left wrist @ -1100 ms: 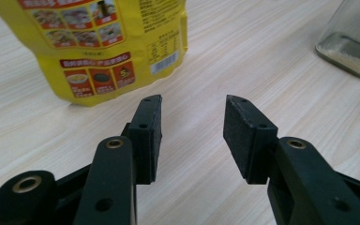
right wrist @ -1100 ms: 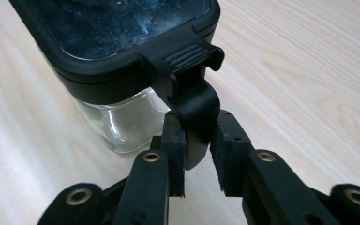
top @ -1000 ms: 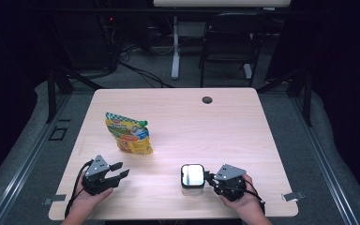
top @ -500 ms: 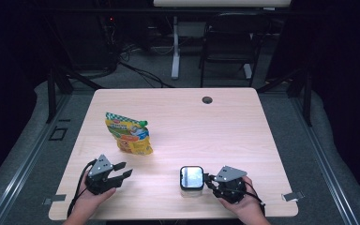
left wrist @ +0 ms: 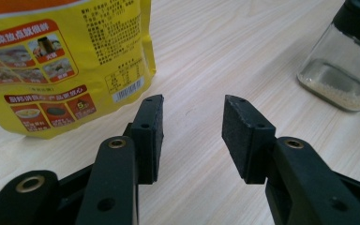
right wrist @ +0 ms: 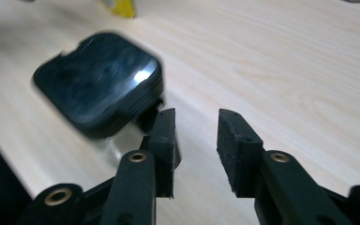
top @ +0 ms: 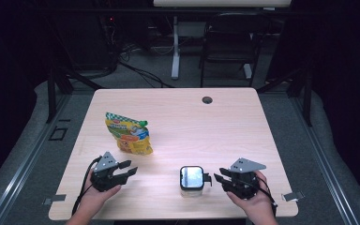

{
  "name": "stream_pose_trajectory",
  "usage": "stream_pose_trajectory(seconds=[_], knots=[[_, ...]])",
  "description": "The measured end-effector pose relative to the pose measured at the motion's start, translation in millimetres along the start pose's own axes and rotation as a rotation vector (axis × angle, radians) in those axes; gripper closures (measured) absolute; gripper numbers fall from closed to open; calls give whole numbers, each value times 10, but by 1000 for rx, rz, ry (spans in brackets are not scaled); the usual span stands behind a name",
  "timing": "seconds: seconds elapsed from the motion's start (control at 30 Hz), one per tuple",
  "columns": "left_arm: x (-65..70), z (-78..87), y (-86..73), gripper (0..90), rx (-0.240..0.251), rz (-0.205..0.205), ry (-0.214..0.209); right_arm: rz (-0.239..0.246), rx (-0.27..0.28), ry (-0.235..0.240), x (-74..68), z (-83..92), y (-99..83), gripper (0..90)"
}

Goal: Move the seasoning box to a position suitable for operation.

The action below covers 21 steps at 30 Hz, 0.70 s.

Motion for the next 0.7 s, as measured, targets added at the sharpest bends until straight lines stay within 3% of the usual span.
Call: stream_pose_trajectory(seconds=[0.03, 0.07, 0.1, 0.2, 0.3, 0.37, 0.47, 0.5, 0.7], knots=[[4, 0, 9, 586, 1, 7, 5, -29, -6, -3, 12, -2, 41, 679], [4, 0, 9, 589, 1, 7, 5, -29, -6, -3, 12, -2, 41, 679], [6, -6, 18, 592, 1, 8, -5, -84, -5, -21, 31, -13, 140, 679], [18, -20, 28, 592, -6, 2, -4, -122, 1, -40, 36, -23, 233, 679], [59, -23, 21, 590, -14, -13, -4, -130, 18, -61, 24, -18, 254, 690], [88, -17, 30, 593, -17, 4, -20, -162, 30, -43, 15, -26, 225, 705], [156, 22, 121, 598, -10, 20, -29, -163, 13, -48, 21, -45, 210, 698], [227, 51, 223, 598, -3, 26, -54, -167, 17, -46, 21, -45, 213, 695], [460, 30, 482, 615, 20, 1, -52, -188, 41, -35, 1, 8, 229, 681]])
Point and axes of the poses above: each handheld gripper's, and its own axes: z roughly backward along the jaws, y roughly out of its top, x roughly to its right, the point moved 5 cm from there along -z, roughly forward along the jaws, and after that the axes turned 15 degrees about -x, right-handed, at the moved point
